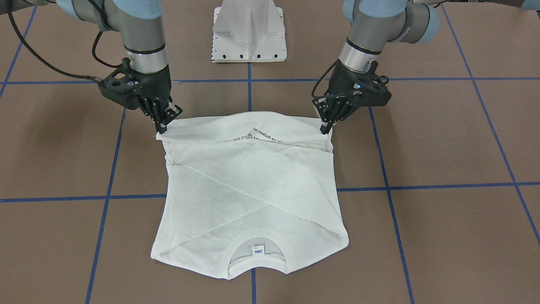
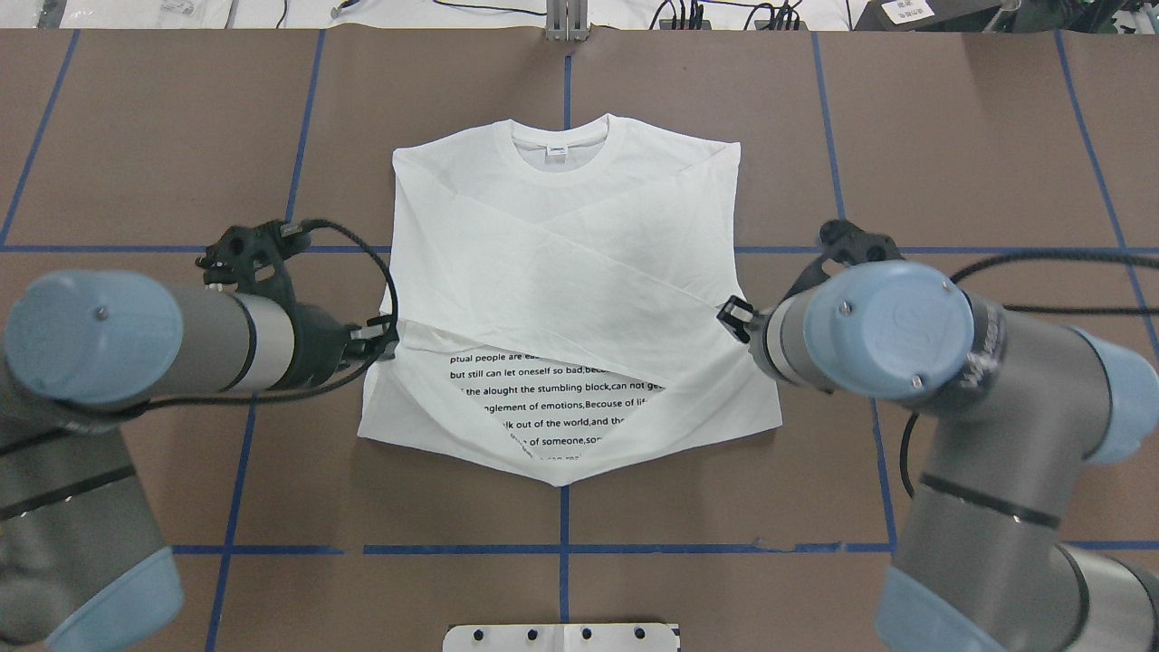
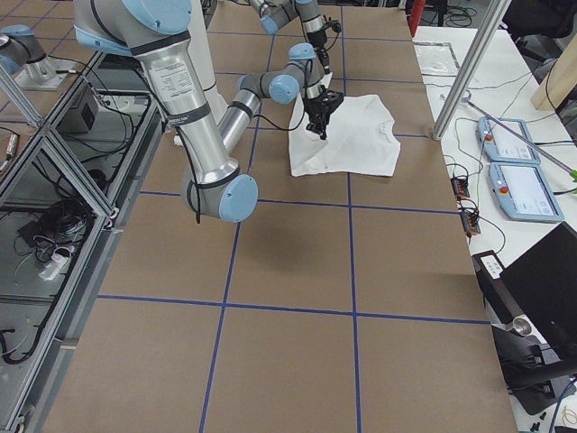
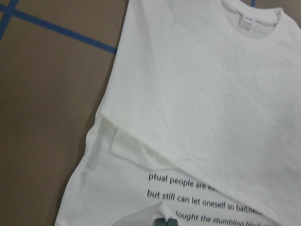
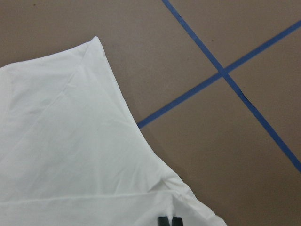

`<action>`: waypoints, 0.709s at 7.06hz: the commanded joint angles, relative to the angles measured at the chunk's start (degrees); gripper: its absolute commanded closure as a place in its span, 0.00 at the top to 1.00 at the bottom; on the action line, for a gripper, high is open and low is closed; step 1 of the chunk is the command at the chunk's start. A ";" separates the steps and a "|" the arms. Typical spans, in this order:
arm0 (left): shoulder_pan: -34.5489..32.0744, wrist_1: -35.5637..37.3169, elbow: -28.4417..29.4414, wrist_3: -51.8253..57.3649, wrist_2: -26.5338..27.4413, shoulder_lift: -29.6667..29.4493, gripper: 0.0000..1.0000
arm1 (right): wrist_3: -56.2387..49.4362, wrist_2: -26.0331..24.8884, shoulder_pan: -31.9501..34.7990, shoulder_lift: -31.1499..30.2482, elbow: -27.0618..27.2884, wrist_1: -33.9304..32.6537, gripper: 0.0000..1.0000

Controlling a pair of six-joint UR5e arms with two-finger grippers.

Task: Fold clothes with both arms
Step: 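Lift the hem with both grippers and fold it toward the collar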

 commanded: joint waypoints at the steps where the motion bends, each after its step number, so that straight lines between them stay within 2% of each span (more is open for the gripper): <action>1: -7.03 -13.74 17.89 3.19 -0.07 -6.54 0.00 | -6.68 0.43 6.60 6.32 -16.03 8.08 0.00; 2: -8.81 -14.67 22.76 5.38 -0.42 -9.37 0.00 | -9.32 0.43 8.63 9.30 -22.10 10.38 0.00; 3: -9.26 -18.68 28.20 6.18 -0.25 -11.05 0.00 | -9.70 -0.09 8.73 11.94 -29.56 13.53 0.00; 4: -9.26 -25.59 35.56 6.37 0.19 -12.54 0.00 | -9.52 -0.18 8.65 13.97 -36.33 19.22 0.00; 5: -9.18 -30.19 41.55 6.80 0.28 -15.08 0.00 | -9.70 -0.36 8.73 14.25 -39.97 22.41 0.00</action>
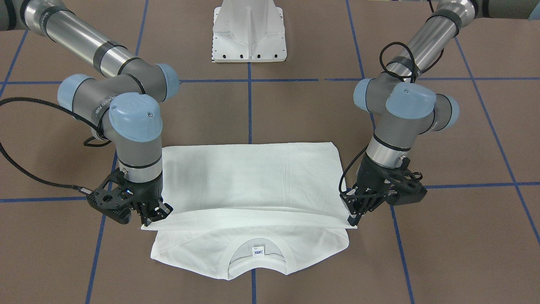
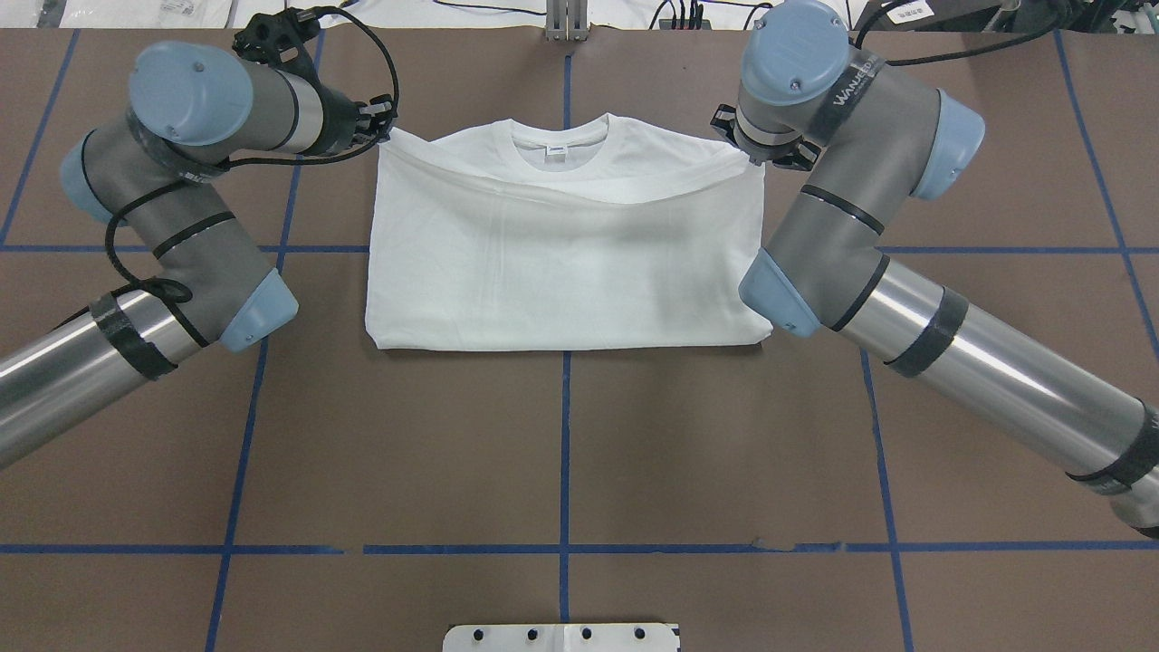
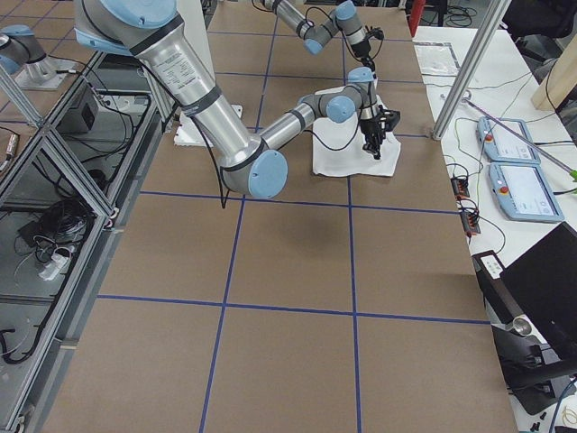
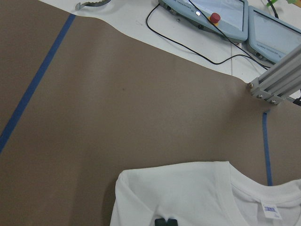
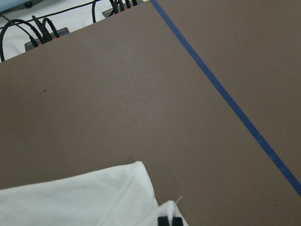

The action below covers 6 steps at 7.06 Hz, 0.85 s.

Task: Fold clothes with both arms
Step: 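Release the hem and move the right gripper to the folded shirt's side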

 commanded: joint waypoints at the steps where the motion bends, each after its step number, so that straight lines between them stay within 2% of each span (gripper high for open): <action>1: 0.18 -6.78 8.93 0.66 0.21 -2.82 0.00 | -0.25 -0.39 -0.01 1.20 -7.05 5.64 0.00; 4: 0.44 -8.02 14.27 2.42 1.70 -5.52 0.00 | -0.25 -1.63 -0.10 0.85 -8.20 5.83 0.00; 6: 0.53 -8.02 14.30 2.51 1.97 -5.54 0.00 | -0.07 -2.15 -0.45 1.38 -8.29 5.83 0.00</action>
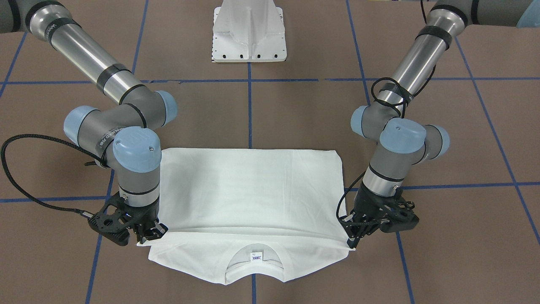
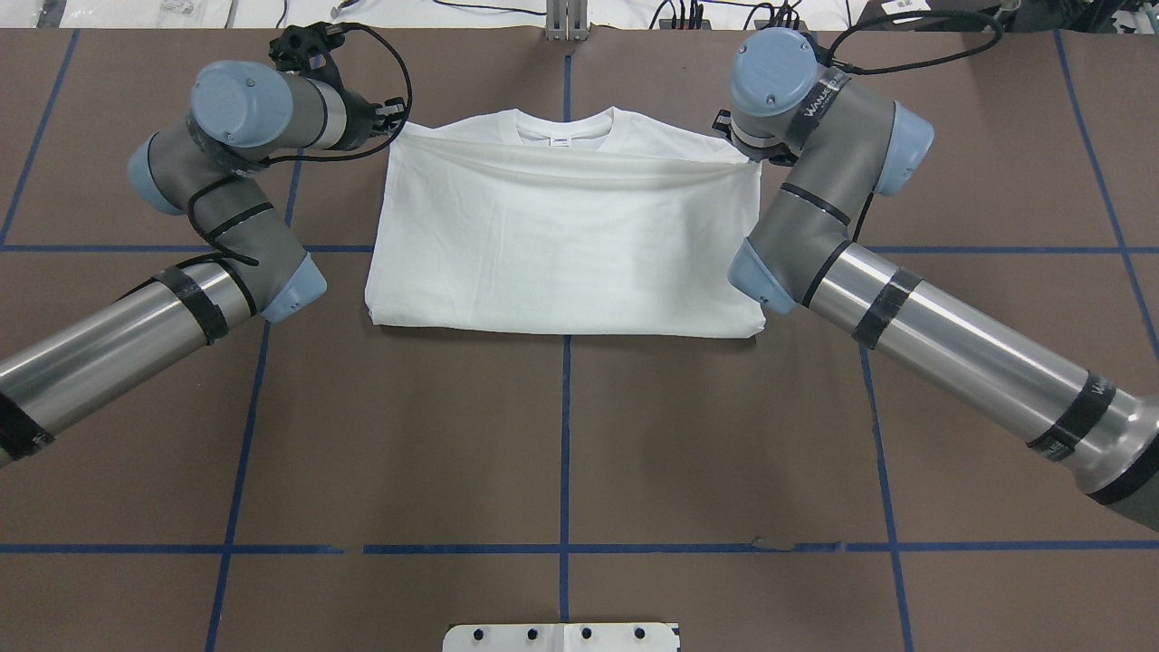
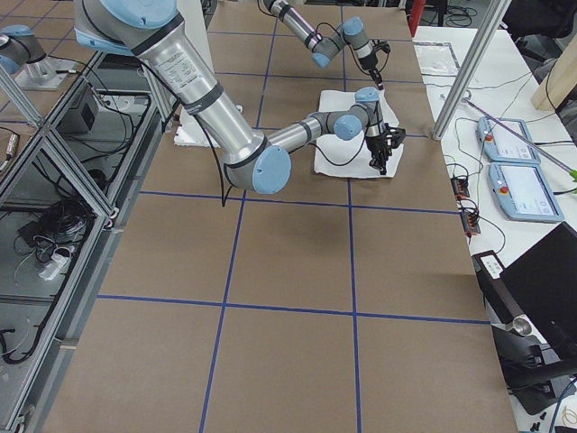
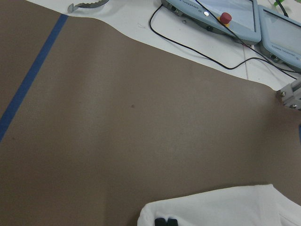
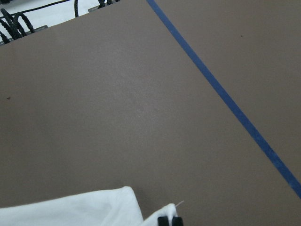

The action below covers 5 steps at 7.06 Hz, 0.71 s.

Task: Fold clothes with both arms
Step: 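Release the hem and move the right gripper to the folded shirt's side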

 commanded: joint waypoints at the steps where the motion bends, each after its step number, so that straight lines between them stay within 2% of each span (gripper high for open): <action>1: 0.06 -0.13 0.24 0.20 0.17 -0.27 0.23 | 0.22 -0.36 -0.31 0.38 -0.08 0.10 0.28; 2: -0.03 -0.48 0.24 0.20 0.17 0.08 0.46 | 0.66 -0.36 -0.22 0.55 -0.08 1.23 0.44; 3: -0.29 -2.49 0.24 0.29 0.17 0.69 0.47 | 1.10 0.16 0.91 0.47 -0.08 4.73 0.44; 5: -0.82 -5.92 -0.37 0.38 0.17 2.63 0.47 | 1.98 1.39 1.01 0.12 1.92 4.41 0.48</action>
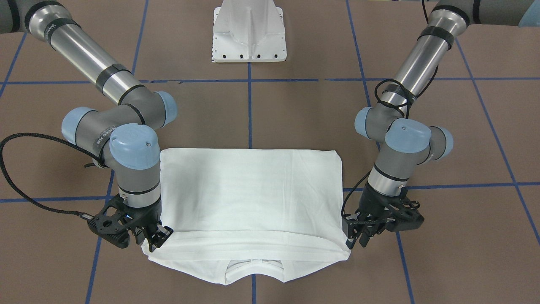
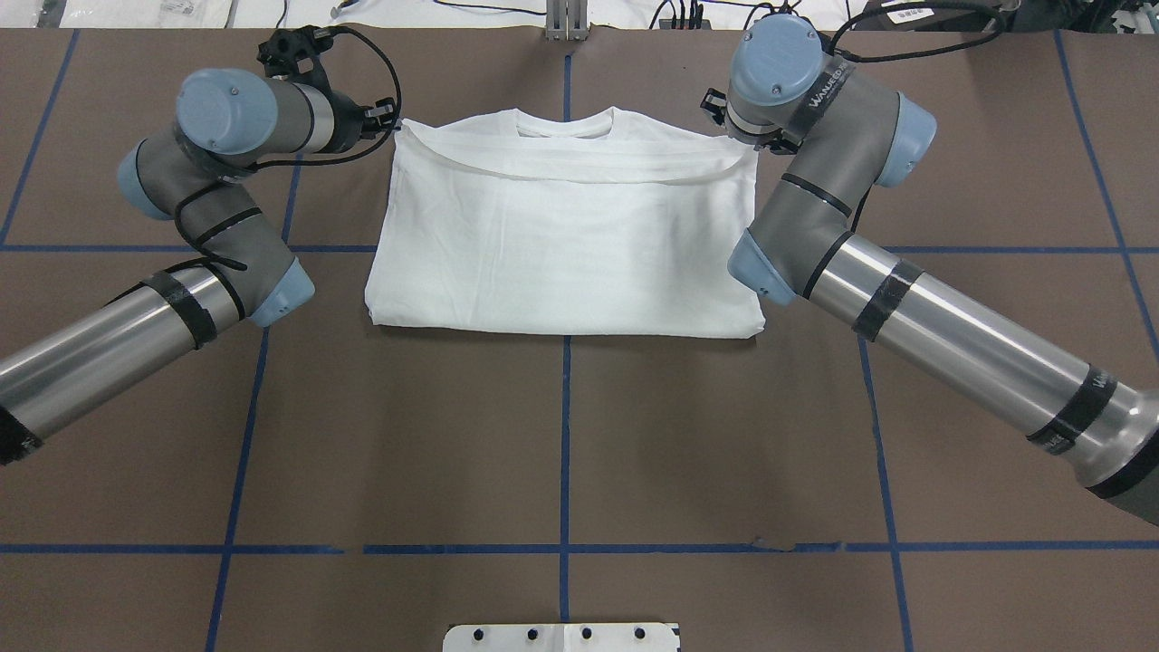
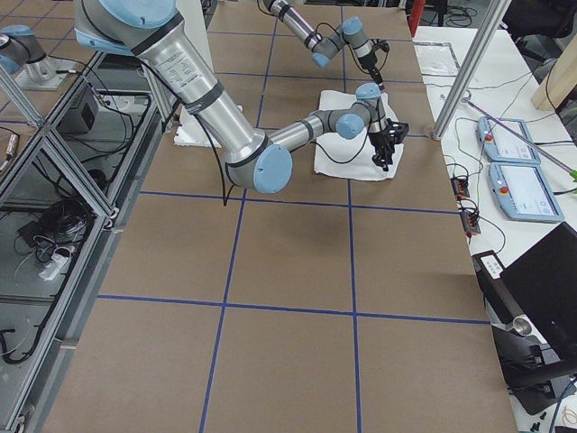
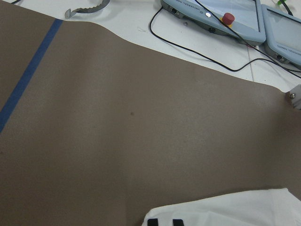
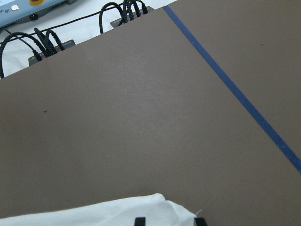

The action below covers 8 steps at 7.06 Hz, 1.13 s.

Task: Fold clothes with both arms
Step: 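Release the hem and move the right gripper to the folded shirt's side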

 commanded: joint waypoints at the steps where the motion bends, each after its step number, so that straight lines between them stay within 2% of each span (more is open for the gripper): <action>1: -0.74 -2.11 -1.44 -0.01 -0.26 0.96 0.51 | 2.18 3.13 0.43 -4.89 7.90 0.05 0.52; 2: -0.83 -2.11 -2.50 -0.01 -0.52 1.04 0.54 | 6.89 4.02 -1.05 -10.42 13.18 1.01 0.57; 3: -0.74 -2.20 -3.90 -0.01 -0.61 1.48 0.54 | 11.38 3.69 -3.24 -13.26 17.93 1.02 0.60; 4: -0.83 -2.11 -5.92 -0.10 -0.70 1.83 0.55 | 15.77 3.42 -5.61 -19.29 24.86 1.02 0.64; 5: -0.83 -2.28 -6.55 -0.01 -0.70 2.97 0.57 | 16.34 3.68 -7.20 -24.14 29.88 1.02 0.69; 7: -0.83 -2.02 -8.57 -0.01 -0.79 3.85 0.58 | 23.00 2.90 -11.41 -24.89 31.08 1.11 0.76; 8: -0.92 -2.02 -8.66 -0.01 -0.70 3.86 0.58 | 24.50 -0.42 -12.82 -24.89 31.43 1.02 0.76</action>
